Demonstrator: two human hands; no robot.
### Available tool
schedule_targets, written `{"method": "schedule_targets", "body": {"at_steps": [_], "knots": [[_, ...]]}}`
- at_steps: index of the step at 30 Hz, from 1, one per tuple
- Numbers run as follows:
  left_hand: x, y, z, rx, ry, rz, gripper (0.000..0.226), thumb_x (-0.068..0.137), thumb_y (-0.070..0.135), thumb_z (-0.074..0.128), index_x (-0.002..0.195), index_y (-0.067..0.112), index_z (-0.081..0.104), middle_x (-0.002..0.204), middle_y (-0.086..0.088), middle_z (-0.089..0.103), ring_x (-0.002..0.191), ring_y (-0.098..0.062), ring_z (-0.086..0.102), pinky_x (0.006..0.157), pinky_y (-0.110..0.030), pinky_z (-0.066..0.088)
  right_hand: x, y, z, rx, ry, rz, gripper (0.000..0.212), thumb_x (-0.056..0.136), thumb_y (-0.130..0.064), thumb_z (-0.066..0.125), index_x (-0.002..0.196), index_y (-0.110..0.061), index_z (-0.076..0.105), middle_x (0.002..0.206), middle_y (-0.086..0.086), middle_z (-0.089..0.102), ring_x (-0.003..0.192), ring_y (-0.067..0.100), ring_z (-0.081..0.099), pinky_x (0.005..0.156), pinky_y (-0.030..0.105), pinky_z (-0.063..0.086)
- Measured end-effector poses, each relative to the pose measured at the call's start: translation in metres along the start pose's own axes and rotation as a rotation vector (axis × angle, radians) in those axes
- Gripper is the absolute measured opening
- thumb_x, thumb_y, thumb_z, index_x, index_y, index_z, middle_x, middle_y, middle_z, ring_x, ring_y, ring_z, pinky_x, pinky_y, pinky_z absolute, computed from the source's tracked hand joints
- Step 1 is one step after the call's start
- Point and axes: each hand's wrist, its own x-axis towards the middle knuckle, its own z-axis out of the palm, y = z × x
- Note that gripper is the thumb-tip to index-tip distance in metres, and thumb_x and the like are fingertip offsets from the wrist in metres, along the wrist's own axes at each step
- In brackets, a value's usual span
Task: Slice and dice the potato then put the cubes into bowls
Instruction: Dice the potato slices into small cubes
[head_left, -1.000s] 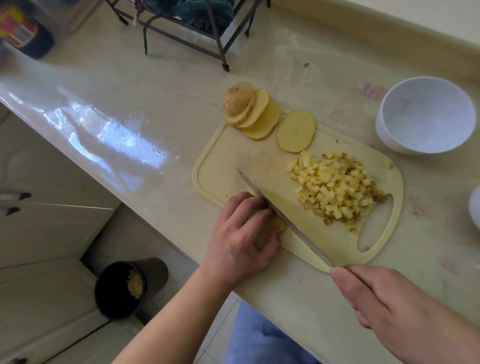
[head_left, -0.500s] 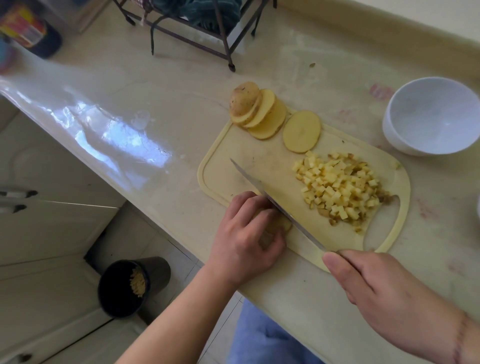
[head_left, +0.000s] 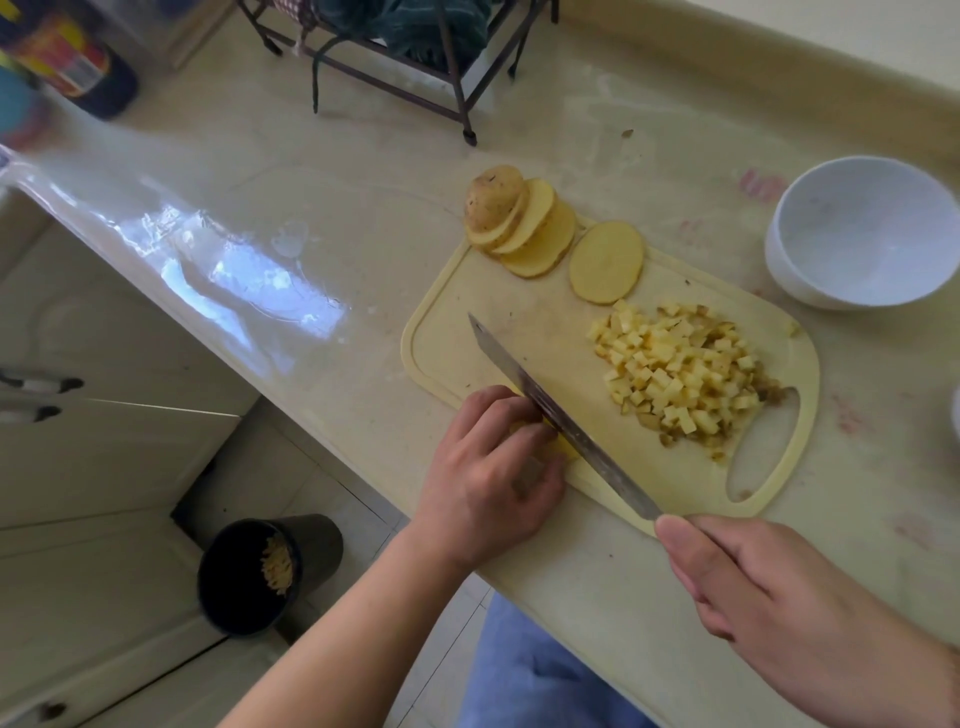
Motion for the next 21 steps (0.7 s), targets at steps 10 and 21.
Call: {"method": "schedule_targets", "body": {"at_steps": [10,21], "knots": [[-0.002,-0.001,0.002,0.011,0.005,-0.003,0.017,0.083,0.009,0.079,0.095,-0.003,0.077,0.101,-0.017,0.071,0.101,-0.039,0.065,0.086,-0.043,0.055,-0.010,0.002,0.002,-0.023,0.000,0.042,0.074,0.065,-0.093,0.023,0.069,-0.023,0.047,0.047,-0.004,0.043,0.045,0.007,0.040,0.049,0.026,0.034],[0.002,-0.001,0.000,0.003,0.007,-0.016,0.016,0.079,0.007,0.081,0.091,-0.002,0.076,0.099,-0.016,0.070,0.098,-0.038,0.065,0.087,-0.041,0.055,0.012,-0.001,0.008,-0.041,0.008,0.004,0.065,0.075,-0.080,0.023,0.063,-0.020,0.044,0.051,0.000,0.044,0.048,0.009,0.042,0.051,0.032,0.037]]}}
